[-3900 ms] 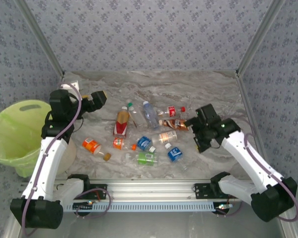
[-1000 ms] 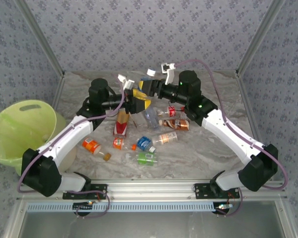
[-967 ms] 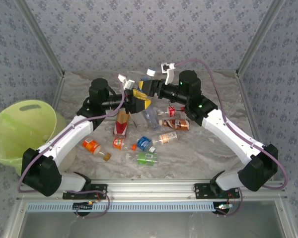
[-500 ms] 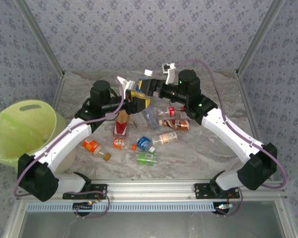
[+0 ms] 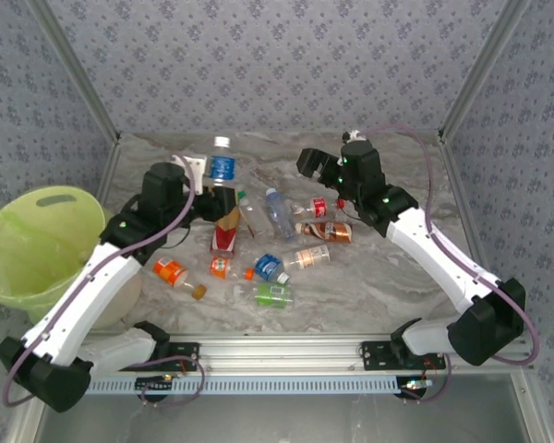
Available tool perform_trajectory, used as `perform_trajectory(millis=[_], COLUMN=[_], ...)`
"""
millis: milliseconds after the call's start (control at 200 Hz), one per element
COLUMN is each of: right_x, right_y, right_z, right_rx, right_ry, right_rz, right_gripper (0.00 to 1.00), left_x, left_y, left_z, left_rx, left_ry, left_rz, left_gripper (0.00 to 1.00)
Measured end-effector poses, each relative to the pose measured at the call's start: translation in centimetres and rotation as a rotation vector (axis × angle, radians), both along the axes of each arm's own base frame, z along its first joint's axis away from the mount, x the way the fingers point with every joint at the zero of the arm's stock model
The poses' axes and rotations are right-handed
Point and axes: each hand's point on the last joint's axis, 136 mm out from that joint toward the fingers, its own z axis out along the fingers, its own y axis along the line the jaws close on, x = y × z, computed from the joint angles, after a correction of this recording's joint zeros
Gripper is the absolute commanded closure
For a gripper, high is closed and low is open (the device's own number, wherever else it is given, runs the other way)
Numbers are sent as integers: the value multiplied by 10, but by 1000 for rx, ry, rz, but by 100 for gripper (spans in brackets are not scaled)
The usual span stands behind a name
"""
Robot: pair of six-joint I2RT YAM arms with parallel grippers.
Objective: Put the plastic bottles in the bin
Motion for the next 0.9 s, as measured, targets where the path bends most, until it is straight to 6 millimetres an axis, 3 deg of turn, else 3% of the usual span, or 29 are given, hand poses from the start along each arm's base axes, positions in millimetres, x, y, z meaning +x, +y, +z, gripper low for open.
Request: perform_trajectory(millis=[85,205,420,655,795,900], right_x=[-1,0,1,3,3,3], right_y=[-6,-10,-13,-10,-9,-8], right_z=[-13,-15,-15,-22,-22,-23], right_rx=[-22,-28,-32,-34,-34,-33], right_ry=[35,37,35,52,55,58], right_rz=[-25,-45,-57,-44,-40,-35], right_gripper=[0,0,0,0,0,0], left_x=[-6,-20,-39,-65,-90,-108], left_y=[27,62,118,194,236,255], left_z=[30,65,88,89,81,68], left_rx=[44,83,254,513,572,569], left_ry=[-83,-180,-225,-205,-135,-70], left_rz=[92,206,392,665,819,901], left_gripper=[57,57,59,58,59,60])
